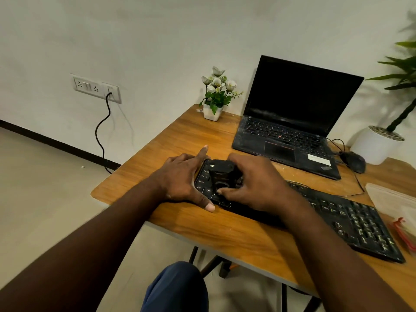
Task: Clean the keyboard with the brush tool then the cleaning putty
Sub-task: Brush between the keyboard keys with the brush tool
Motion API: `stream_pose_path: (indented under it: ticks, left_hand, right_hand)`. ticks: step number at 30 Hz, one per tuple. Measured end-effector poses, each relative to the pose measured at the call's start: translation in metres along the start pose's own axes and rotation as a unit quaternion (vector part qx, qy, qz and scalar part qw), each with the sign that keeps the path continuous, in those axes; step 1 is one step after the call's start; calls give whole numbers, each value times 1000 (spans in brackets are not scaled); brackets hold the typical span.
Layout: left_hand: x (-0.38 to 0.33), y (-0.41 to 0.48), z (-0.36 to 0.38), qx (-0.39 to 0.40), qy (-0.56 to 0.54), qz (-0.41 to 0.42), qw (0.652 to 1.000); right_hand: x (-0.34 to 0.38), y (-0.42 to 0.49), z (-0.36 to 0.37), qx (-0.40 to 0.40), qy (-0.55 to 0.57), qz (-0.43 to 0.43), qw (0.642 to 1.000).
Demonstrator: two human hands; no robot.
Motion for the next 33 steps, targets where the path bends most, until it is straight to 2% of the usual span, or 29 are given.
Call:
stream_pose_path:
  ticks: [4, 7, 14, 20, 23, 27, 30, 33]
  left_hand:
    - [2, 2, 0, -12, 1, 17, 1000]
    - [3, 2, 1, -8, -5, 13, 1000]
    - [-4, -3, -4, 1, 2, -15, 1000]
    - [-2, -4, -2, 8, 11, -17, 1000]
    - [2, -2, 1, 11, 9, -24, 1000]
    - [2, -1, 2, 9, 2, -26, 1000]
    - [1, -1, 1, 5, -3, -19, 1000]
    - [-12, -1, 2, 2, -11, 0, 1000]
  right_hand:
    - [22, 23, 19, -54, 32, -43, 997]
    - [17, 20, 18, -36, 34, -33, 998]
    - [-34, -32, -33, 53, 1, 101, 993]
    - [-10, -15, -10, -56, 70, 58, 994]
    - [-8, -14, 1, -44, 63, 52, 996]
    - [-31, -35, -29, 28, 41, 131, 990]
    - [-35, -42, -45, -8, 33, 133, 991]
    - [-23, -40, -31, -56, 128, 100, 985]
Point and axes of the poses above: each hand's wrist, its own y-axis towards the middle knuckle, its own z-axis out of the palm, x = y × z, the point moved 6 cm from there along y, towards the middle knuckle, and after that the axes turned 9 degrees about y, right-handed, at the moved point
